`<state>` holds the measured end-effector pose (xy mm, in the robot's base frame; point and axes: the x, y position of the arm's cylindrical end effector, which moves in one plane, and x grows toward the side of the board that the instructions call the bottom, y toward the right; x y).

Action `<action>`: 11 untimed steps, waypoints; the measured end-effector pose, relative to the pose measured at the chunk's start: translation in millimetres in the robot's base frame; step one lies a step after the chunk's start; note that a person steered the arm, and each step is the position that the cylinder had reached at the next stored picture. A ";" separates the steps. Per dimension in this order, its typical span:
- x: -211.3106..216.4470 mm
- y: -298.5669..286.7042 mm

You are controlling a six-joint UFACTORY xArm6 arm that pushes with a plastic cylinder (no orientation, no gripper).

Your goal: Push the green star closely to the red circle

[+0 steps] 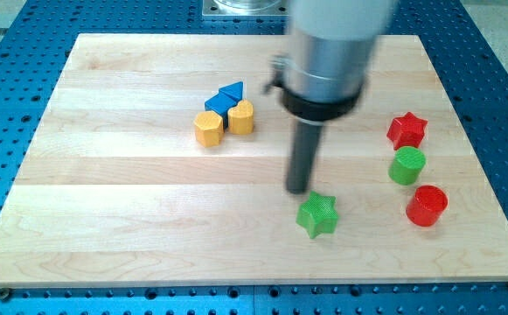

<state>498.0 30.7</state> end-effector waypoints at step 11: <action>102.8 128.7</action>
